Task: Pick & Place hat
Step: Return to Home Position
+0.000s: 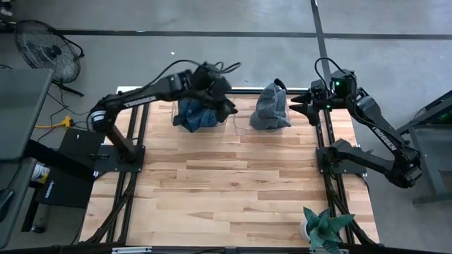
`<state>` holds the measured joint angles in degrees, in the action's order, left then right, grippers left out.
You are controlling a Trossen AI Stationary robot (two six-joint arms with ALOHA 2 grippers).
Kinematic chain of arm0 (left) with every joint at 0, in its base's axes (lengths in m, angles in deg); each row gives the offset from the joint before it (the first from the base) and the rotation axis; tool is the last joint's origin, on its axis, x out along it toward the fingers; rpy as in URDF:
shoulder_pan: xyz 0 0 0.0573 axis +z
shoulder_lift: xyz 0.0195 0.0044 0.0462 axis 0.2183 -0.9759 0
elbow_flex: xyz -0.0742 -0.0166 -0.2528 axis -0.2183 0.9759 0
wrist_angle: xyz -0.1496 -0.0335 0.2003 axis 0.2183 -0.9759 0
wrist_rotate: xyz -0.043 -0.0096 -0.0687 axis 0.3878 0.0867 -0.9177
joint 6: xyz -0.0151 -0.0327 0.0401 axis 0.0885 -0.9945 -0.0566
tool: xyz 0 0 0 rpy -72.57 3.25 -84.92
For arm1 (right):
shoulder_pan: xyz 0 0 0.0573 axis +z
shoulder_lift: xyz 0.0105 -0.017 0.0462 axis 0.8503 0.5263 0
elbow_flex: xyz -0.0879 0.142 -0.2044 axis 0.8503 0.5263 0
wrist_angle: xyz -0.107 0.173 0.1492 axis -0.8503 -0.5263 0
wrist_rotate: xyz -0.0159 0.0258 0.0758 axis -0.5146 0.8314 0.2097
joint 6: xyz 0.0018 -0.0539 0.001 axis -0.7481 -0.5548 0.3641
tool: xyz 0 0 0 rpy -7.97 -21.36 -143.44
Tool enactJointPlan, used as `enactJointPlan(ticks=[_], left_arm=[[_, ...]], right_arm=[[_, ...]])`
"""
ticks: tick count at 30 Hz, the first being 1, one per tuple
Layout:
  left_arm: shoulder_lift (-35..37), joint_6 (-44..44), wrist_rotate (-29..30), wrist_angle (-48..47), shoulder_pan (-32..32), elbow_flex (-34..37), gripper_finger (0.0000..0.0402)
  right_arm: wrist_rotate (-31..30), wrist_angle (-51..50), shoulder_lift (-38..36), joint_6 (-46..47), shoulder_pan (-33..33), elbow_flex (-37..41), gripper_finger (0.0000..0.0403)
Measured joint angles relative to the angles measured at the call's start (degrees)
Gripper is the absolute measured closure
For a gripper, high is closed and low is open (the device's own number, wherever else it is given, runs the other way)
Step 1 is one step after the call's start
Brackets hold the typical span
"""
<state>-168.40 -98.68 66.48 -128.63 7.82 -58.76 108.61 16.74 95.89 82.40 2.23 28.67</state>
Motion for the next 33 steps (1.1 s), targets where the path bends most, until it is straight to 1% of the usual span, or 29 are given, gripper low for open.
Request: enactJointPlan(ticks=[1, 3, 6, 9, 12, 14, 18, 22, 25, 27, 29, 33], left_arm=[[1.38, -1.03, -0.42, 2.29, 0.02, 3.36, 0.0241], [4.70, -3.98, 0.05, 9.95, -0.27, 10.23, 0.0241], [13.58, -7.01, 1.44, 16.67, -0.15, 21.74, 0.0241], [22.09, -10.35, 4.92, 24.69, -0.26, 31.73, 0.0241], [30.49, -12.84, 9.45, 27.74, -0.22, 40.61, 0.0241], [36.11, -14.07, 11.98, 30.56, -0.42, 45.25, 0.0241], [47.41, -17.10, 18.29, 31.22, -0.68, 53.51, 0.0241], [56.42, -19.00, 20.26, 36.25, -0.65, 61.07, 0.0241], [61.92, -19.36, 22.03, 39.97, -0.68, 65.71, 0.0241], [64.53, -19.73, 23.55, 40.12, -0.68, 68.79, 0.0241], [66.46, -20.46, 25.10, 42.17, -0.68, 71.84, 0.0241], [68.04, -20.99, 24.82, 49.47, -0.68, 78.34, 0.0241]], right_arm=[[-0.01, 0.05, 0.04, 0.19, -0.01, 0.00, 0.0214], [-0.03, 0.04, 0.11, 0.21, -0.02, 0.04, 0.0214], [-0.03, 0.08, 0.11, 0.21, -0.02, 0.04, 0.0214], [-0.09, 0.11, 0.11, 1.15, -0.02, 0.04, 0.0214], [0.23, 0.12, 0.11, 2.65, -0.02, 0.04, 0.0214], [0.44, 0.11, 0.11, 4.03, -0.02, 0.04, 0.0214], [0.61, 0.08, -0.33, 5.14, -0.02, 0.04, 0.0214], [0.36, 0.09, -1.41, 6.59, -0.02, 0.04, 0.0214], [0.11, 0.70, -2.66, 5.66, 0.00, 0.04, 0.0214], [-0.29, 0.90, -3.63, 3.80, -0.02, 0.07, 0.0214], [-1.35, 1.57, -4.97, 2.89, -0.02, 0.55, 0.0214], [-4.16, 5.94, -9.23, 6.05, -0.02, 5.41, 0.0214]])
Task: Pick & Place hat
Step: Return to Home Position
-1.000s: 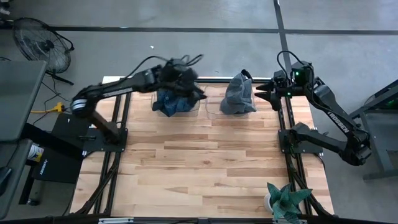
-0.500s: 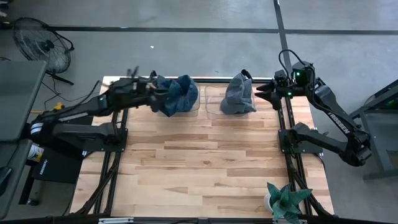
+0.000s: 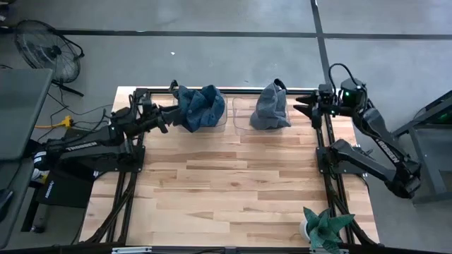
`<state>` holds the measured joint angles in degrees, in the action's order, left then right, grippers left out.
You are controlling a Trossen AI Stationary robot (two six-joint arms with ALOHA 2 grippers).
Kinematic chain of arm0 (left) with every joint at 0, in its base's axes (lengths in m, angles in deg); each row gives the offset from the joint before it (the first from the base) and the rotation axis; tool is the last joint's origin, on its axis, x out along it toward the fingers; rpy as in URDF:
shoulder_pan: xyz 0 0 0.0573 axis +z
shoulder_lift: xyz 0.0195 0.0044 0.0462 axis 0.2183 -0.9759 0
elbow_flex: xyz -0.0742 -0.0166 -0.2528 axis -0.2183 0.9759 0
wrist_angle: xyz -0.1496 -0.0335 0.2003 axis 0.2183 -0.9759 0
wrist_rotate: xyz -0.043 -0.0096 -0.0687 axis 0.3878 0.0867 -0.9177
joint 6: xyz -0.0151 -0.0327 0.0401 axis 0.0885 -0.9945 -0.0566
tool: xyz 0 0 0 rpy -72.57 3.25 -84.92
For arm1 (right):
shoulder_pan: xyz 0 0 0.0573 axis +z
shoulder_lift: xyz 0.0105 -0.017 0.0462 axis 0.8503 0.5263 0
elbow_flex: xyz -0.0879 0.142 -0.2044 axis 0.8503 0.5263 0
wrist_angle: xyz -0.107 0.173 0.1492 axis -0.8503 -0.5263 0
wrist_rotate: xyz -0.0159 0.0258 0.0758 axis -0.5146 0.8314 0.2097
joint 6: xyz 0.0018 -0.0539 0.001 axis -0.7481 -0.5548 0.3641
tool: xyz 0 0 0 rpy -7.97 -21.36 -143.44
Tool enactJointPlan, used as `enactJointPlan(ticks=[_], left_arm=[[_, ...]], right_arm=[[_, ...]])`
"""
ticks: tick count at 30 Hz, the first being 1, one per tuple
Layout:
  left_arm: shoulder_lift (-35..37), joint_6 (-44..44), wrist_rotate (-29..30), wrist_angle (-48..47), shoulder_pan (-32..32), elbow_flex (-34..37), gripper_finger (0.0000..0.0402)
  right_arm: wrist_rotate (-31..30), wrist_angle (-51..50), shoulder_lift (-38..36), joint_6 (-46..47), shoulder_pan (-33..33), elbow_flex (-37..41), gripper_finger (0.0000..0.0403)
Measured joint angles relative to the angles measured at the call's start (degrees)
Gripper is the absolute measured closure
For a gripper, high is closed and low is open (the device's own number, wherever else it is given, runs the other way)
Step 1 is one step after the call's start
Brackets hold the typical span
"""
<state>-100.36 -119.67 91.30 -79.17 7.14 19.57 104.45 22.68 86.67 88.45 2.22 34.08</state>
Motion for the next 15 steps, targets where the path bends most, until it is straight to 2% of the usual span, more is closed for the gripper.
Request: enactJointPlan(ticks=[6, 9, 15], left_arm=[[-0.01, -0.45, -0.75, 9.89, 0.00, 7.03, 0.0241], [-0.01, -1.55, 1.15, 14.01, 0.00, 10.01, 0.0241], [0.17, -2.37, 1.36, 23.51, 0.00, 15.15, 0.0241]], right_arm=[[1.02, 9.48, -7.92, 9.29, 0.02, 10.24, 0.0214], [0.62, 11.93, -12.05, 12.35, 0.00, 14.53, 0.0214], [0.67, 13.82, -16.92, 16.07, 0.00, 18.45, 0.0214]])
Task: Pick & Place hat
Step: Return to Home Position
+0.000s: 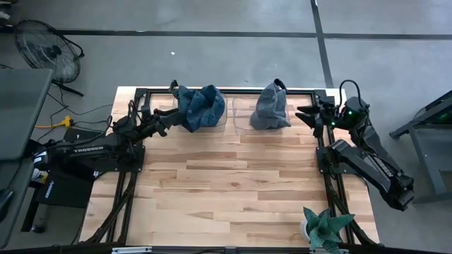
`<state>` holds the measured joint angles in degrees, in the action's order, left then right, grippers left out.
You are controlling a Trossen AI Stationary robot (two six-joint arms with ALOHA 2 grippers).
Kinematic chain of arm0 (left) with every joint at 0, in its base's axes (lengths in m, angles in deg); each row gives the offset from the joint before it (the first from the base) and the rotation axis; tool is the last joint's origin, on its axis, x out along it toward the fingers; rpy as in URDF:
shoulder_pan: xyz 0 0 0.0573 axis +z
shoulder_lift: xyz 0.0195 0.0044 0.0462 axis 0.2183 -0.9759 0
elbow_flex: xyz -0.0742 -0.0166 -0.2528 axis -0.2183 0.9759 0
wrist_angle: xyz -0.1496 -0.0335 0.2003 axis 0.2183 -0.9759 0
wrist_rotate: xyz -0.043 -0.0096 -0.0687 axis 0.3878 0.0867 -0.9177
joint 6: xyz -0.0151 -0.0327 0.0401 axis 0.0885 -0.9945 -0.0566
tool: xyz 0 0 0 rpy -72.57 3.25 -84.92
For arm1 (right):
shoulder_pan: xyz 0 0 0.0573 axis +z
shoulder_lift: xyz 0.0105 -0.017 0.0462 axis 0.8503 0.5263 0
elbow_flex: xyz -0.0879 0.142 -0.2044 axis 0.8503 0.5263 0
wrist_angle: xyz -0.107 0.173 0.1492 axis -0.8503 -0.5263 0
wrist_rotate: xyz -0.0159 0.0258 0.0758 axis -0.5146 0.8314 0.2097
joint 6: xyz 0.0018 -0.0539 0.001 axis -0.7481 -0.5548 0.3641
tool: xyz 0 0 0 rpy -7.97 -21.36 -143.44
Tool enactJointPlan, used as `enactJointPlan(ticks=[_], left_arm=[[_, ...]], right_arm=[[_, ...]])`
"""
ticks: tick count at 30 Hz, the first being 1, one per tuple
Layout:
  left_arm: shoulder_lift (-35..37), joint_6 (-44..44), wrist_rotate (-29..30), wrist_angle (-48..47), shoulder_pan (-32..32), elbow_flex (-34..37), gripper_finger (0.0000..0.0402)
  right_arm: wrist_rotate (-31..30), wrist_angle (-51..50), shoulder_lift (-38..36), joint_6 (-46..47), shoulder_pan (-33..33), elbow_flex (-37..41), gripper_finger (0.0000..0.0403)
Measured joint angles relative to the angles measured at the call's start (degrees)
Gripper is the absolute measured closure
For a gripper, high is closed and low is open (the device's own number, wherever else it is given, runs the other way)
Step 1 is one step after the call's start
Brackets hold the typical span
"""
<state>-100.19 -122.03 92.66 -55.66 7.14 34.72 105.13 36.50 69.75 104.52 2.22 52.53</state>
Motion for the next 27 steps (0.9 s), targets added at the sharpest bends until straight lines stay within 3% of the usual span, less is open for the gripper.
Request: enactJointPlan(ticks=[13, 27], left_arm=[[3.32, 3.50, 0.56, 6.82, -1.14, 4.70, 0.0241], [7.59, 16.12, 17.24, 6.30, -17.57, 4.89, 0.0241]], right_arm=[[4.00, -1.32, -1.21, 0.99, 0.04, -0.02, 0.0214], [3.45, -7.95, -7.70, -0.46, 0.01, -0.02, 0.0214]])
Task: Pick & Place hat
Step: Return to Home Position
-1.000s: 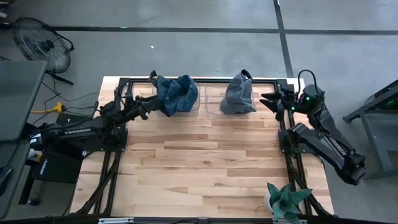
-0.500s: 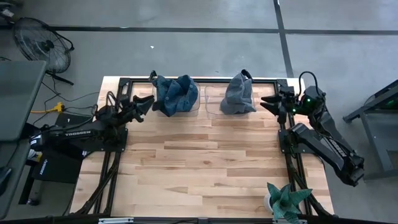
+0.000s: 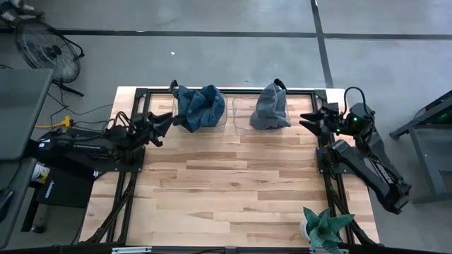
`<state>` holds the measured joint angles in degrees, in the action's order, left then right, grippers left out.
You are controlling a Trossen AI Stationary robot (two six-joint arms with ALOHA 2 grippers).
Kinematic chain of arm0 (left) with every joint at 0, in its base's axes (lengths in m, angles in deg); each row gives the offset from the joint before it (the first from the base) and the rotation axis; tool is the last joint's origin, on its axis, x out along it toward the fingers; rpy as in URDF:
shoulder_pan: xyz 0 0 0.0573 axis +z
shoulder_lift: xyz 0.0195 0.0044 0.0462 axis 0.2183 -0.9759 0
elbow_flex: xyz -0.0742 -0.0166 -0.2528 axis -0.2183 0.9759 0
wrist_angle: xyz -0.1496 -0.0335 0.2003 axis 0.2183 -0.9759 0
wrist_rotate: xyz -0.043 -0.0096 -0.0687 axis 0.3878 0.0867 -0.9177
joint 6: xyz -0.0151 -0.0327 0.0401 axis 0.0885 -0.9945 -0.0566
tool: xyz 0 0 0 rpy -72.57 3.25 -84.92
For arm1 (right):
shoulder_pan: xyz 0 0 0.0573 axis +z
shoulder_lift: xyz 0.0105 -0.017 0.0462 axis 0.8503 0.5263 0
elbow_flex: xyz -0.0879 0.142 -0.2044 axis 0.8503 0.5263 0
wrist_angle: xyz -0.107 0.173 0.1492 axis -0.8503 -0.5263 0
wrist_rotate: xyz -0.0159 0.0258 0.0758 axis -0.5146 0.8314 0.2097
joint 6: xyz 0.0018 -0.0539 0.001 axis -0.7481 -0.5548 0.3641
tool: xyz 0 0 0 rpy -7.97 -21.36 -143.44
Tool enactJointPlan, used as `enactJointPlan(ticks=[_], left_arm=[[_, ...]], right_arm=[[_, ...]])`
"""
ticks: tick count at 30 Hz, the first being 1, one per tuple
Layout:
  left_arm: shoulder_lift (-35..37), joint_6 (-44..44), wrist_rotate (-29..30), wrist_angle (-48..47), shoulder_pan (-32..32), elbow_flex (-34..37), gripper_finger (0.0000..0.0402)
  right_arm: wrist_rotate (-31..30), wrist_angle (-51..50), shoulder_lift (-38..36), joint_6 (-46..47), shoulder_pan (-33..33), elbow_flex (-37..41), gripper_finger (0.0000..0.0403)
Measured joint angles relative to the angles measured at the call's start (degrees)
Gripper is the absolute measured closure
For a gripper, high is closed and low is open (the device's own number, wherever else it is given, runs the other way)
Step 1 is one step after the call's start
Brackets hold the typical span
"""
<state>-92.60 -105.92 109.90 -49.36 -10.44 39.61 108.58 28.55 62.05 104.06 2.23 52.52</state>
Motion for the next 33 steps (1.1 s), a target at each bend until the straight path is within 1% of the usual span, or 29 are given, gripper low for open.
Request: enactJointPlan(ticks=[4, 9, 14, 19, 22, 24, 28, 31, 33], left_arm=[[2.56, 1.63, -0.04, -1.98, -2.25, 0.03, 0.0241], [7.19, 2.19, -0.29, -6.20, -2.21, 0.08, 0.0241], [13.12, 1.95, -2.17, -11.37, -2.21, 0.08, 0.0241], [19.20, 2.27, -3.43, -16.70, -2.21, 0.10, 0.0241], [18.90, 1.93, -3.95, -17.98, -2.21, 0.10, 0.0241], [18.97, 1.59, -3.98, -18.59, -2.21, 0.10, 0.0241], [18.92, 0.04, -2.20, -22.06, -2.21, 0.10, 0.0241], [18.97, -1.83, -1.72, -26.60, -2.21, 0.10, 0.0241], [18.95, -3.88, -1.99, -32.07, -2.21, 0.10, 0.0241]], right_arm=[[0.00, -1.12, -3.05, -0.06, 0.01, 0.00, 0.0214], [0.02, -5.41, -7.31, -0.58, -0.01, 0.00, 0.0214], [0.07, -5.82, -11.00, 0.20, 0.00, -0.02, 0.0214], [0.12, -5.21, -11.01, -0.19, 0.01, -0.02, 0.0214], [-0.51, -3.82, -11.05, -0.11, -0.01, -0.02, 0.0214], [-0.68, -1.12, -11.05, 1.28, 0.01, 0.59, 0.0214], [-0.42, 0.05, -11.03, 3.44, 0.03, 1.86, 0.0214], [0.15, 1.19, -11.03, 3.47, 0.03, 1.81, 0.0215], [0.02, 1.32, -11.03, 3.89, 0.03, 1.81, 0.0216]])
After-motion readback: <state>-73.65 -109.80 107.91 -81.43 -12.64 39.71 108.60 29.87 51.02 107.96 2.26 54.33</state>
